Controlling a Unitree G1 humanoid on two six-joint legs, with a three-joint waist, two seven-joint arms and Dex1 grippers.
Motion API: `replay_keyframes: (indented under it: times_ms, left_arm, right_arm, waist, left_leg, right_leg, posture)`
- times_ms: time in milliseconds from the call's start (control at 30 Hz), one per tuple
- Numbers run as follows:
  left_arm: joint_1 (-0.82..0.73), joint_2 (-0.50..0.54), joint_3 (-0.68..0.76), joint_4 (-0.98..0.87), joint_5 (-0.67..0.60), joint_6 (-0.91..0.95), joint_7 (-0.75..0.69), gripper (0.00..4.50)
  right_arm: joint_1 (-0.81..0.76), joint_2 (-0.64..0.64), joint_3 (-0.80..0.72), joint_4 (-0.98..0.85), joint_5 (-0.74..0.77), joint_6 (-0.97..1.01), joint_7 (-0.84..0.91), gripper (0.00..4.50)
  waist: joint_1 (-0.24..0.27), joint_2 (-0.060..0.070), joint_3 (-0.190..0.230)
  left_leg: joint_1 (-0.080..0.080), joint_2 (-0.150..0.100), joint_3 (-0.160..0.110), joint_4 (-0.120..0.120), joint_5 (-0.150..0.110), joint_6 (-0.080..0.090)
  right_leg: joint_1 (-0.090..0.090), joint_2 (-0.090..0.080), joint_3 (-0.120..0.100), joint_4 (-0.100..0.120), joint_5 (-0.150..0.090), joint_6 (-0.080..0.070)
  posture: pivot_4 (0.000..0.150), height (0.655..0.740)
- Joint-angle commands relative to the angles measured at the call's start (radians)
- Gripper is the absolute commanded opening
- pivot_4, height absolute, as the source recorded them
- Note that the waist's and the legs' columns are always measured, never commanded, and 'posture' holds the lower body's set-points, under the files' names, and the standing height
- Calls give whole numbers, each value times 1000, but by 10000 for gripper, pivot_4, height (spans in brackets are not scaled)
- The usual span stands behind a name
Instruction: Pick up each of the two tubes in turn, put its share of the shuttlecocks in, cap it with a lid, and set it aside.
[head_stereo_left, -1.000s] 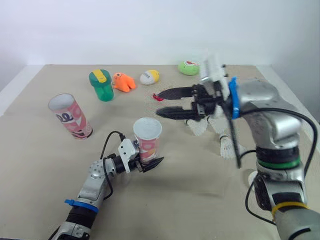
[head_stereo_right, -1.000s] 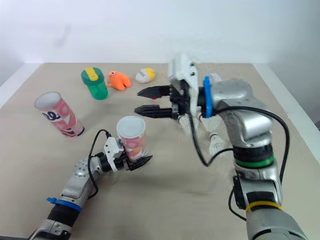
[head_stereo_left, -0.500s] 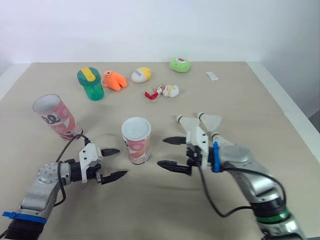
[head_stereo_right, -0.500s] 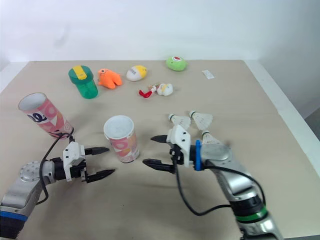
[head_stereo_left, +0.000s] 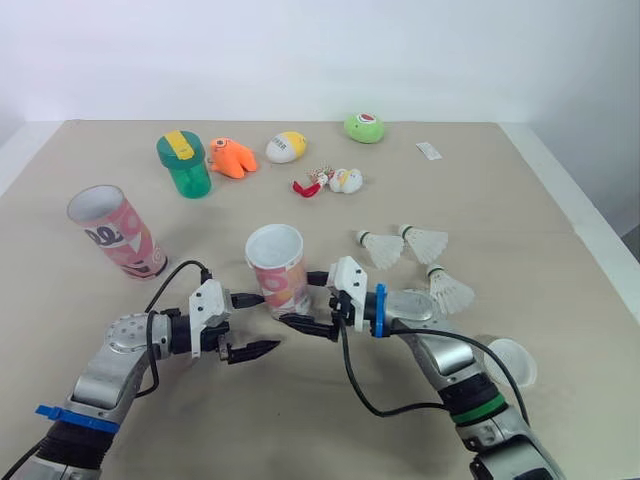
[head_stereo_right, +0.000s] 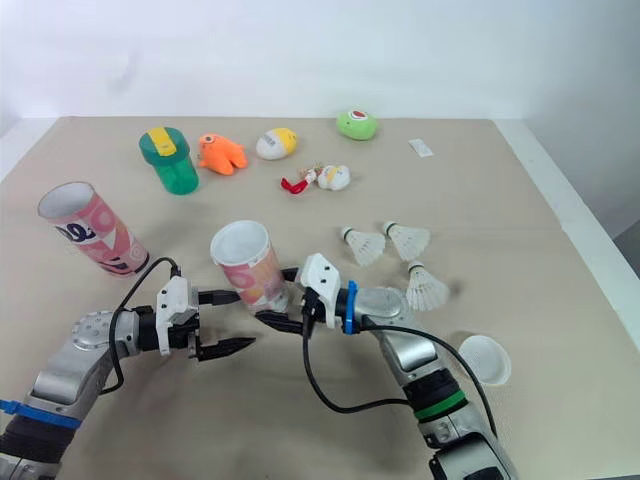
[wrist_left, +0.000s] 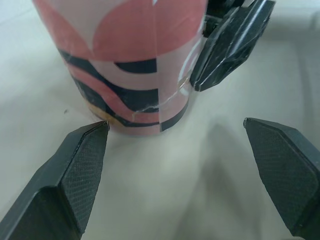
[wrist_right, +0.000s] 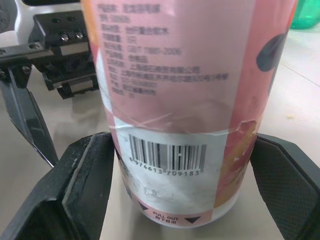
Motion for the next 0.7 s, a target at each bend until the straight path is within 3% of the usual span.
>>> replay_keyframes:
  times_ms: [33,100,167,333,467,600,700]
  left_arm:
    - [-14,-5,-2,-2,1,-24,-9,45000]
    - [-12,-7,1,-4,1,-28,-5,45000]
    - [-8,-4,14,-13,-5,-31,2,45000]
    - [-28,46,157,-138,-147,94,44,45000]
    - [-139,90,243,-225,-274,236,104,45000]
    - [-242,33,185,-270,-299,296,163,45000]
    - [-333,-70,73,-237,-260,293,196,45000]
  right_arm:
    - [-17,16,-1,9,-3,-27,-1,38494]
    - [-11,17,-4,10,-2,-28,0,31761]
    - [5,10,-6,-9,4,-22,3,28303]
    - [59,-26,-75,-197,101,91,-18,27789]
    - [92,-42,-190,-420,232,266,-121,27789]
    - [114,-47,-343,-537,309,365,-273,27789]
    - [131,-67,-498,-564,313,382,-392,27789]
  waist:
    - [0,0,0]
    - [0,0,0]
    - [0,0,0]
    - [0,-1,1]
    - [1,-1,4]
    - [5,-2,4]
    - [10,-3,5]
  left_leg:
    - [0,0,0,1,0,0]
    - [0,0,0,1,0,0]
    - [0,0,0,2,0,0]
    - [0,0,-1,3,0,0]
    - [-1,0,-3,8,0,0]
    - [-1,-3,-5,12,0,0]
    - [0,-3,-4,13,1,-2]
  right_leg:
    - [0,0,0,0,0,0]
    - [0,0,0,1,0,0]
    - [0,0,0,1,0,0]
    - [0,0,0,3,0,0]
    - [1,0,-2,8,0,1]
    - [2,-3,-3,12,-1,3]
    - [2,-2,-1,13,0,4]
  posture:
    - [1500,7400]
    - [1500,7400]
    - [1500,7400]
    - [1500,7400]
    - [1500,7400]
    - [1500,7400]
    - [1500,7400]
